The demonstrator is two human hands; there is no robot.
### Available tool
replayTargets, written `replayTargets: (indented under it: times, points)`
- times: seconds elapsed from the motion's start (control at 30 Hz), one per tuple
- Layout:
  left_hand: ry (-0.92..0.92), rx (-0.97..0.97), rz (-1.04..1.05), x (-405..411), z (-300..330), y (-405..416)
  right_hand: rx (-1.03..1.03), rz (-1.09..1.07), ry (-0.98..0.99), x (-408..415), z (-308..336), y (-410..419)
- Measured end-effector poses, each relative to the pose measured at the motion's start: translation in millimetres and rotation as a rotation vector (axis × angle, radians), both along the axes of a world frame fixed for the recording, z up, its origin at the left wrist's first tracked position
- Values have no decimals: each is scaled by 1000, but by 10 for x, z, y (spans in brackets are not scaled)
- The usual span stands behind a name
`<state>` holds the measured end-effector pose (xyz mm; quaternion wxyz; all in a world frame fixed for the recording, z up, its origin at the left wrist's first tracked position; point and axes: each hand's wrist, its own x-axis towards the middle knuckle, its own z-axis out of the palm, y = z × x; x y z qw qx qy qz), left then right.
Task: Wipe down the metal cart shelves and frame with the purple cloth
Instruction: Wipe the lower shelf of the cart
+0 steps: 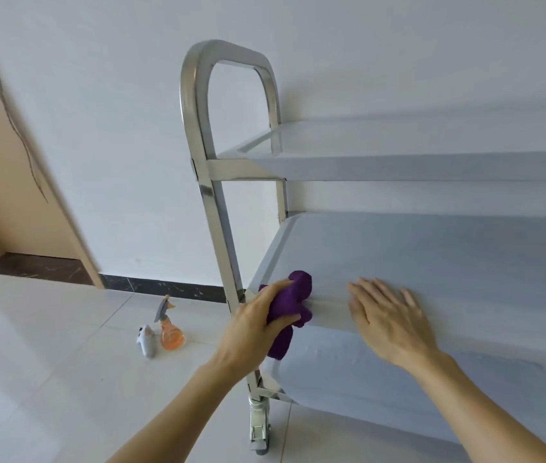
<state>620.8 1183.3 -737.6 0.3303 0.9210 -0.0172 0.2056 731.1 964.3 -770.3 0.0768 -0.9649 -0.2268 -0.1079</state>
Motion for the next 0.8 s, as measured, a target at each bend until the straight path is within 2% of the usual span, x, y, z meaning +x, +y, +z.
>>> replayTargets:
  times: [0.1,0.2,0.3,0.37,0.43,0.53,0.63,0.8]
  points:
    - [-128,-566,86,-194,225,102,-38,-14,-8,-17,14,10]
    - [-386,-820,200,-302,519,224,-47,-1,-17,-87,52,7]
    - [-638,-842,286,-305,840,364,-27,11,-46,-109,79,10]
    - [-743,-813,289,-268,1019,451,-3,14,-41,-121,98,24]
    - [-715,-704,281,-167,1134,499,18,6,-29,-147,119,38]
    - [-560,-539,206,108,1216,461,2,-4,-7,-168,120,40]
    - [-537,-563,161,364,1226,407,-17,-5,-1,-133,93,24]
    - [-487,-570,296,486,792,408,-63,-20,22,-65,41,17]
